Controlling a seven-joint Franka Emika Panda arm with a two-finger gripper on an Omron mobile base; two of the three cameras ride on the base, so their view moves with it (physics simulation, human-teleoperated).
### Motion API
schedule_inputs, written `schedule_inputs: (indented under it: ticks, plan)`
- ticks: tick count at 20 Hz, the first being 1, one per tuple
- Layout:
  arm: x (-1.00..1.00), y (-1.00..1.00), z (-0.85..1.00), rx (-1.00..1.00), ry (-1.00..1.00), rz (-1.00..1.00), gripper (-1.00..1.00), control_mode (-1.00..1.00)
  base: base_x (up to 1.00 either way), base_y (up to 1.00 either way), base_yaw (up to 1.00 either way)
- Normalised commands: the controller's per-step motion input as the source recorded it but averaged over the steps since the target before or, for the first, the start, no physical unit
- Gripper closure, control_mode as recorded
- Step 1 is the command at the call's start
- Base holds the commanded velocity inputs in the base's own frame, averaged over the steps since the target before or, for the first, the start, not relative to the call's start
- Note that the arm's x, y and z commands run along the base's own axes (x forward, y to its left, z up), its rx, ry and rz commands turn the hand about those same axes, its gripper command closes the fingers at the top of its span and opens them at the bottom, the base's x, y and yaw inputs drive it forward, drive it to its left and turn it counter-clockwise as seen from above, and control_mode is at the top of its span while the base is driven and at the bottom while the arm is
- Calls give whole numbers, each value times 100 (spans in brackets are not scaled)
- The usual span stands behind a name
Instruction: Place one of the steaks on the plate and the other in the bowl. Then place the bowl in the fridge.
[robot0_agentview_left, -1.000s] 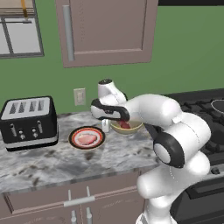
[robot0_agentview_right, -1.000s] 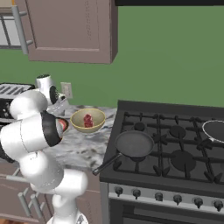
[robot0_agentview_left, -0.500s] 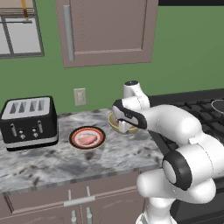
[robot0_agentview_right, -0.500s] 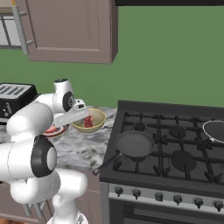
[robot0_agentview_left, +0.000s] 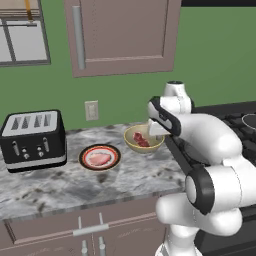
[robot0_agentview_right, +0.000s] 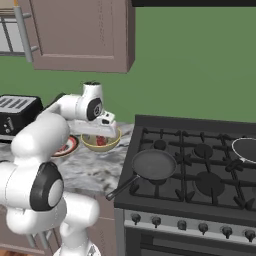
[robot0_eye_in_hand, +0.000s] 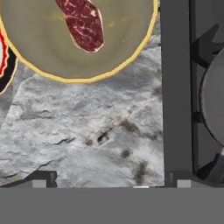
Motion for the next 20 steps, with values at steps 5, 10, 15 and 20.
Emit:
schedule_inputs:
  ticks: [5, 10, 15, 20]
  plan:
    - [-46, 0, 0, 8, -11, -77, -100, -100, 0, 0, 0]
    - [-97, 0, 15, 0, -23, -43, -100, -100, 0, 0, 0]
    - [-77, 0, 36, -13, -3, 19, -100, -100, 0, 0, 0]
    - [-62, 0, 24, -19, 2, 40, -100, -100, 0, 0, 0]
